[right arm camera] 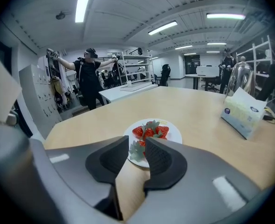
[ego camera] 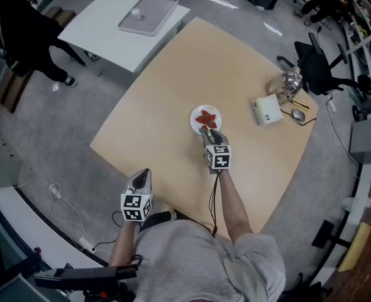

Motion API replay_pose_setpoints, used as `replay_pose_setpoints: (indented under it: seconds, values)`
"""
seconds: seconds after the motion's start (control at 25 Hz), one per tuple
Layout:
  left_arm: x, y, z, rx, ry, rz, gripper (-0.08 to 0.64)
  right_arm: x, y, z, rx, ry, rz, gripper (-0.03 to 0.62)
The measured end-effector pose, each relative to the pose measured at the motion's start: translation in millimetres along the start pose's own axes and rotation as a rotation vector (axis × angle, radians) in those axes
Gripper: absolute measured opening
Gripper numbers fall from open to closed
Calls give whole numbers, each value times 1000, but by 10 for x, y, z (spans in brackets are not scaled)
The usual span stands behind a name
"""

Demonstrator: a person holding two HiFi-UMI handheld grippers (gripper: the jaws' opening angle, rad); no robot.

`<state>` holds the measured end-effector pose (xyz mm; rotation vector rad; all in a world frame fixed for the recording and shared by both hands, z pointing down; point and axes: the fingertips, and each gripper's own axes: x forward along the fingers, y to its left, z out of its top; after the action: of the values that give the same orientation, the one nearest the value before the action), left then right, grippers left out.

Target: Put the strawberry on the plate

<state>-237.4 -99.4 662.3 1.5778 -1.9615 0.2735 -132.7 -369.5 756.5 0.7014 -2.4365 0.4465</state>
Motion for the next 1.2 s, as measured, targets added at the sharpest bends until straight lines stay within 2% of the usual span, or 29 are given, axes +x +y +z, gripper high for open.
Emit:
replay_pose_setpoints:
  seconds: [0.32, 0.68, 1.2]
  values:
    - [-110, -171, 65, 60, -32, -27, 18, -390, 6, 129, -4, -73, -22, 70]
    - [-157, -406, 91, 102, -58, -77, 18, -883, -54, 41, 14, -137, -87, 11]
    - [-174, -736, 165, 169, -88, -194, 18, -1662, -73, -165, 75, -223, -188, 8]
